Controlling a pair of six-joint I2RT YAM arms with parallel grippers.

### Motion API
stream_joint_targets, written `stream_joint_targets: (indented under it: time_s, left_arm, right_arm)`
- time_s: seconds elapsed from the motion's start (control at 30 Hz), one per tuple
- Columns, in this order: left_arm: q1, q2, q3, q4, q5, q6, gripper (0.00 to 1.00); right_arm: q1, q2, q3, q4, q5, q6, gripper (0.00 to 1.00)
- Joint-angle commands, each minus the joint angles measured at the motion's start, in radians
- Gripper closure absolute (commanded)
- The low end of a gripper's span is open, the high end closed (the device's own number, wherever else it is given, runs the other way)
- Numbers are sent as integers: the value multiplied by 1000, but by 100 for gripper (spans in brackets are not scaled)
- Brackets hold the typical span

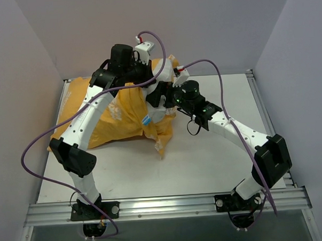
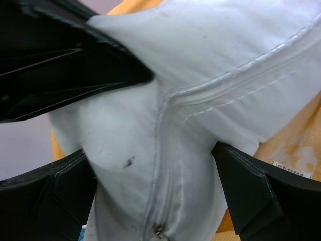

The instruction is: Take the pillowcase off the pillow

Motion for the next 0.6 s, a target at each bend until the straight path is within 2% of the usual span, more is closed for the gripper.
stream_joint_targets:
  time_s: [0.0, 0.17, 0.27, 0.3, 0.4, 0.47, 0.5, 0.53, 0.57]
  left_arm:
    - [-13, -63, 51, 134, 114, -40, 98]
    - [-19, -51, 56, 138, 131, -51, 98]
    - [-19, -51, 56, 140, 139, -51, 98]
    - [-17, -51, 57, 140, 139, -50, 98]
    - [-11, -56, 48, 134, 131, -42, 98]
    - [-8, -59, 36, 118, 119, -19, 97]
    - [-7, -60, 30, 109, 116, -4, 84]
    - [-5, -62, 25, 82, 116, 15, 39]
    - [1, -62, 21, 60, 114, 35, 22]
  right_arm:
    - [-17, 69, -22, 89, 10, 29, 0]
    - [16, 159, -22, 201, -90, 41, 3]
    - [13, 185, -32, 251, -143, 72, 35]
    - [11, 188, -34, 257, -148, 88, 58]
    - [5, 182, -51, 274, -142, 104, 100]
    - [2, 163, -66, 288, -130, 115, 100]
    - [0, 156, -80, 291, -127, 121, 100]
    - [-3, 152, -85, 294, -126, 130, 100]
    - [-6, 144, -91, 294, -125, 133, 100]
